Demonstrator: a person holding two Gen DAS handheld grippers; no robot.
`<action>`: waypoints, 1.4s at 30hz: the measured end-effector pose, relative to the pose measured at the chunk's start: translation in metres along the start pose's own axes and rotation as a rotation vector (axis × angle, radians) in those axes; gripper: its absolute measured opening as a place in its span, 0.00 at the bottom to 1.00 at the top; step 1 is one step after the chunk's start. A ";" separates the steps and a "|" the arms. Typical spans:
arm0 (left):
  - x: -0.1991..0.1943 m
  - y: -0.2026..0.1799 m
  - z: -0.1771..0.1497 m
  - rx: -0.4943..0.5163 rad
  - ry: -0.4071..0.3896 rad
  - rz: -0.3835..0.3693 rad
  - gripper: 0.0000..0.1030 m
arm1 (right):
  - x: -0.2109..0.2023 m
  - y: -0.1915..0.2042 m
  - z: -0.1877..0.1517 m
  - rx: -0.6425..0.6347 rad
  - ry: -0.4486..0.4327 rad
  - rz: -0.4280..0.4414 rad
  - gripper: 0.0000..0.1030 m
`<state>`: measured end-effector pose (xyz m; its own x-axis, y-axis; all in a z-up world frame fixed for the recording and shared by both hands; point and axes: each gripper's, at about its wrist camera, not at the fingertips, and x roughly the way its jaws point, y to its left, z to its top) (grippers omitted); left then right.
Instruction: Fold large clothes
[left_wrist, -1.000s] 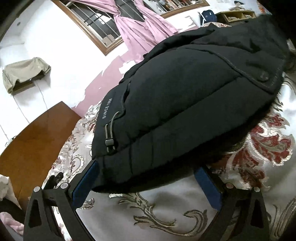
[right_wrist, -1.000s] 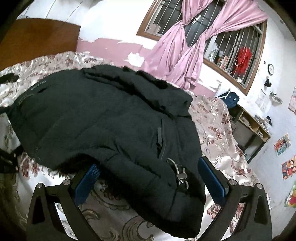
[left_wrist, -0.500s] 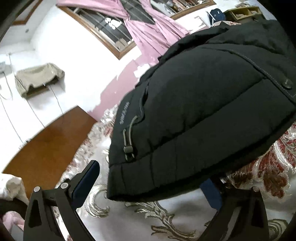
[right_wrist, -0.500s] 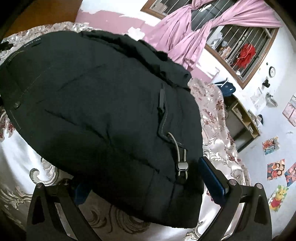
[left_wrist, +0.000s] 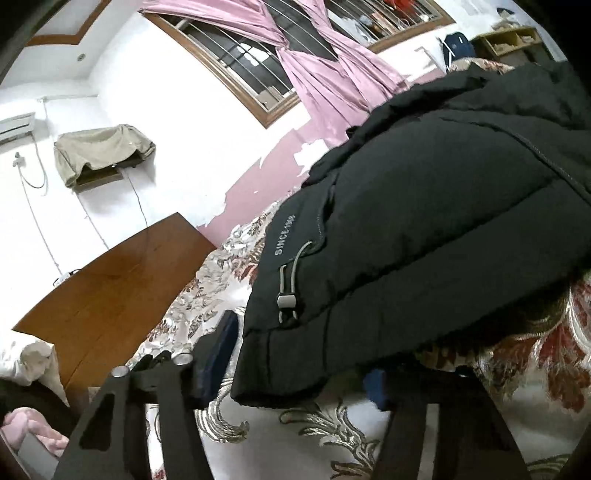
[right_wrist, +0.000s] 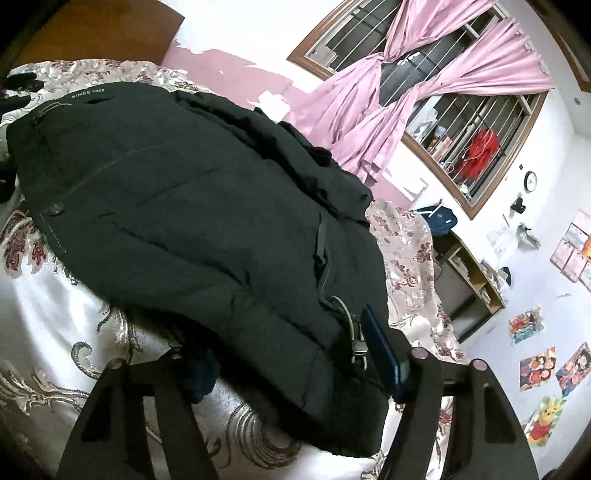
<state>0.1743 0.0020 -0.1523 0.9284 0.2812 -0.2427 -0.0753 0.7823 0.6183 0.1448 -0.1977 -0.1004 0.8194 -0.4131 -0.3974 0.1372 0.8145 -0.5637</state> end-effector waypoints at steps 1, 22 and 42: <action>-0.001 -0.001 0.000 0.000 -0.007 0.003 0.43 | -0.001 -0.001 0.000 0.008 0.000 0.008 0.55; -0.029 0.018 0.028 -0.091 -0.033 -0.013 0.07 | -0.009 -0.019 0.003 0.153 -0.036 0.061 0.10; 0.024 0.090 0.192 -0.150 -0.042 -0.085 0.06 | 0.005 -0.116 0.115 0.191 -0.193 0.085 0.08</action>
<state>0.2594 -0.0279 0.0411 0.9479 0.1893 -0.2563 -0.0461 0.8773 0.4777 0.1969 -0.2471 0.0459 0.9208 -0.2700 -0.2815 0.1514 0.9125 -0.3800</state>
